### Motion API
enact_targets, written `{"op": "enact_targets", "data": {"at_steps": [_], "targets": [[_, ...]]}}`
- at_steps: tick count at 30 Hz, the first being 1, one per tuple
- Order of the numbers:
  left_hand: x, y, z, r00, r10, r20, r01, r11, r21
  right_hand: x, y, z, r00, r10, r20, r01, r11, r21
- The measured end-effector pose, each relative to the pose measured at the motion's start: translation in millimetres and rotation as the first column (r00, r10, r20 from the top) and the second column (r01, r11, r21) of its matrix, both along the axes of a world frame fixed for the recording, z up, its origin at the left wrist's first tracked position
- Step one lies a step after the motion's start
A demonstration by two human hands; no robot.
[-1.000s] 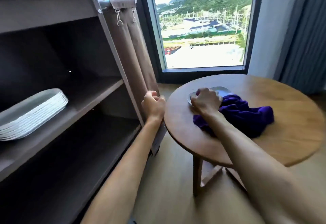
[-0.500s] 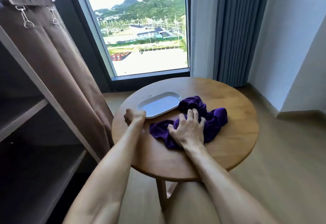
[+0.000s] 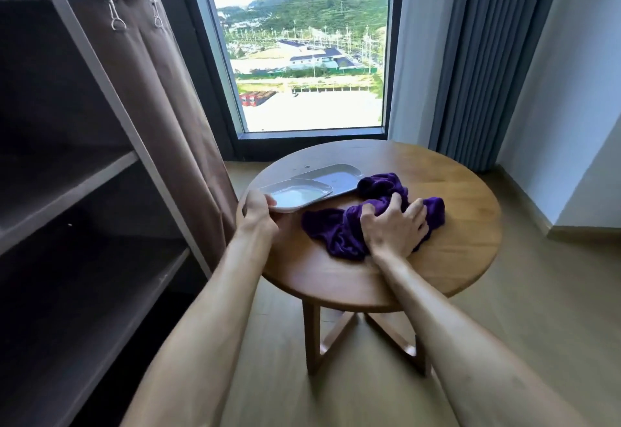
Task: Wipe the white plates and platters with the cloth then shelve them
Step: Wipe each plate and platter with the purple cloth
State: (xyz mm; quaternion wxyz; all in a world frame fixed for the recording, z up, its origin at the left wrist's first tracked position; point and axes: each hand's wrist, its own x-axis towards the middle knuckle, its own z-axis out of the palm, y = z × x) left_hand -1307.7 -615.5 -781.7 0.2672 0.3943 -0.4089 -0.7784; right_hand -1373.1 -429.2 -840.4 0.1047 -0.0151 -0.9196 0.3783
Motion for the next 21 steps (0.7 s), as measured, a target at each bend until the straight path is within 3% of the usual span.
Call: {"op": "enact_targets", "data": {"at_steps": [3,5,10,15,19,21], "targets": [[28.7,13.0,0.2,0.997,0.024,-0.074,-0.019,0.997,0.068,5.6,11.7,2.3,0.997,0.068,-0.027,-0.063,0.985,0.158],[40.0,18.5,-1.3,0.993,-0.002,-0.121,0.017,0.993,0.116,-3.6,19.9,9.7,0.996,0.093,-0.003,-0.091,0.986,0.142],[72.2,37.9,3.4,0.992,0.022,-0.123,-0.013,0.997,0.079,1.0,27.2,47.7,0.992,0.098,0.073,-0.071,0.951,-0.302],[84.0,58.9,7.7,0.977,-0.066,-0.203,0.083,0.993,0.078,16.5,8.6,105.5,0.971,0.19,-0.144,-0.238,0.824,-0.514],[89.1,66.4,2.5,0.941,-0.094,-0.324,0.138,0.983,0.117,28.0,-2.4,123.7,0.867,0.451,-0.214,-0.498,0.756,-0.424],[88.3,64.8,2.5,0.925,-0.113,-0.363,0.149,0.986,0.073,30.5,-5.4,118.7,0.826,0.551,-0.122,-0.564,0.81,-0.16]]}}
